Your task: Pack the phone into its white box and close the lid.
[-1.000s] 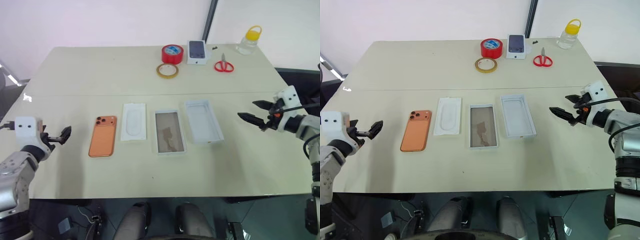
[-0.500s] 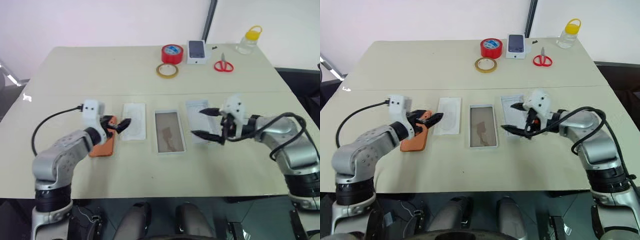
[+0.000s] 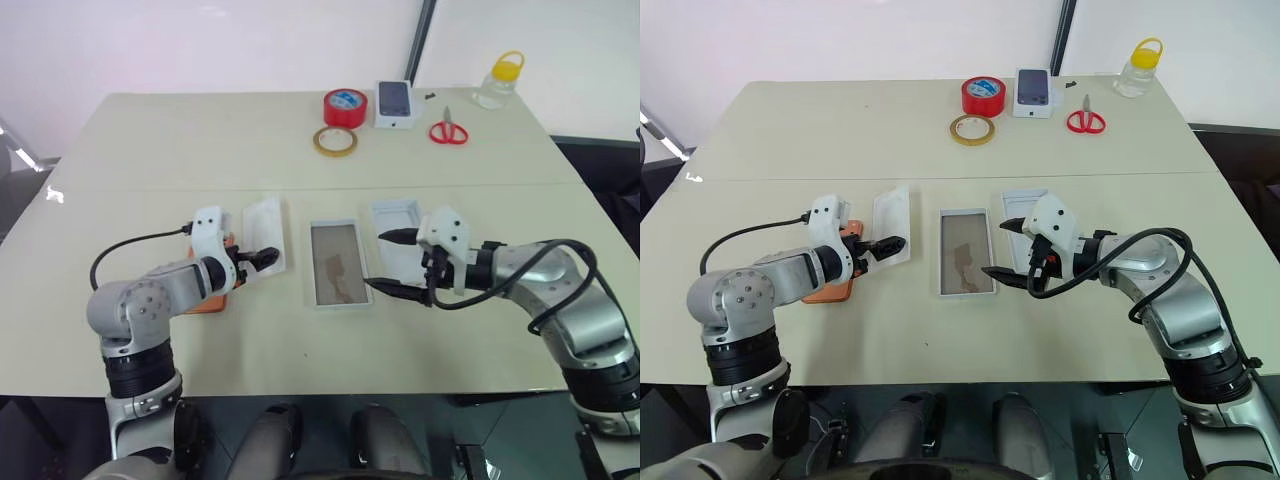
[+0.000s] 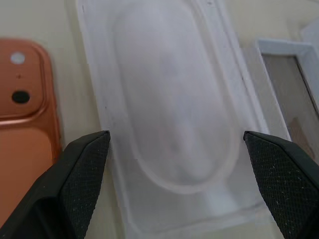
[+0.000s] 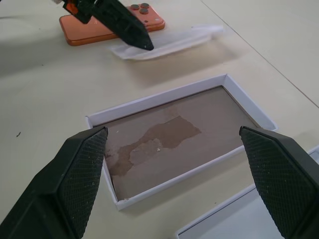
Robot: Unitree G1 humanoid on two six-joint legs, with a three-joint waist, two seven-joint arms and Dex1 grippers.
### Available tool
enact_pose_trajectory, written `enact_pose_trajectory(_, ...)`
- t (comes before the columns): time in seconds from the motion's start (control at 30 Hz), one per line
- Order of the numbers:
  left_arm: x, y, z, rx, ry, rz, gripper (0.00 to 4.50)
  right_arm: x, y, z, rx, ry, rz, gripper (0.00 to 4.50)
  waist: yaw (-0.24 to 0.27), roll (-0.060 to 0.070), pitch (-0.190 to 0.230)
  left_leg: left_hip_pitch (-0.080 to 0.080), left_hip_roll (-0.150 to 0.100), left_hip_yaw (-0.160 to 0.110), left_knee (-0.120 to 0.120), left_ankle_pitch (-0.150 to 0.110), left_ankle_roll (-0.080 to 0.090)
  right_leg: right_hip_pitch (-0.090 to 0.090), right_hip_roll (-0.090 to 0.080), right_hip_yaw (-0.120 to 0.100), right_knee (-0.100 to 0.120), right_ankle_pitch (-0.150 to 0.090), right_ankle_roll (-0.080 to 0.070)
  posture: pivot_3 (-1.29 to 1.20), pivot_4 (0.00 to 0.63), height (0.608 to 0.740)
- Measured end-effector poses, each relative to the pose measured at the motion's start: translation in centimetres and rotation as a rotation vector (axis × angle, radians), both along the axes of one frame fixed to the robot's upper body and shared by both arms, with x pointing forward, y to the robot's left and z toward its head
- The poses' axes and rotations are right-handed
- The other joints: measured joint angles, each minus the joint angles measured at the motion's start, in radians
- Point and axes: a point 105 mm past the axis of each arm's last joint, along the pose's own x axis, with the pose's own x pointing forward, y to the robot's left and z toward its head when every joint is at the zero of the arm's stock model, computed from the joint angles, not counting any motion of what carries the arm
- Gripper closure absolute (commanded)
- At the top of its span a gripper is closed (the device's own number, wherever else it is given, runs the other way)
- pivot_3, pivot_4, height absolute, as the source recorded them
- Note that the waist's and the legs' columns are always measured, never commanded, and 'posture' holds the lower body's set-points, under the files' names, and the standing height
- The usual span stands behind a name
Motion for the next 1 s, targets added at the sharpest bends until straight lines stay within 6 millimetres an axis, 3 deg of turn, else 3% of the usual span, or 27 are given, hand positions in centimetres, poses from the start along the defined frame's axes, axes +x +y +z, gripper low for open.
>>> enact_pose_trajectory(0.43,0.2,0.3,0.5,-0.037,0.009,0.042,0.00,0.1,1.0,-0.9,0.013,0.004,0.022,0.07,0.000,0.000,0.000,0.000,0.000,0.000,0.000,0.000,0.000,0.000,0.000,0.000,0.000,0.000,0.000,0.00,0.150,0.740)
enact_pose_trajectory(0.67,-0.1,0.1,0.0,-0.086,0.073,0.049,0.00,0.5,1.4,-0.2,0.021,-0.027,0.032,0.07,0.000,0.000,0.000,0.000,0.000,0.000,0.000,0.000,0.000,0.000,0.000,0.000,0.000,0.000,0.000,0.00,0.150,0.740)
enact_pose_trajectory(0.77,0.0,0.0,-0.2,-0.085,0.079,0.054,0.81,0.5,1.4,-0.1,0.021,-0.030,0.033,0.00,0.001,0.000,0.000,0.000,0.000,0.000,0.000,0.000,0.000,0.000,0.000,0.000,0.000,0.000,0.000,0.00,0.150,0.740)
enact_pose_trajectory(1.0,0.0,0.2,-1.1,-0.079,0.119,0.067,4.29,0.5,1.4,-0.1,0.022,-0.031,0.031,0.00,-0.001,0.000,0.000,0.000,0.000,0.000,0.000,0.000,0.000,0.000,0.000,0.000,0.000,0.000,0.000,0.00,0.150,0.740)
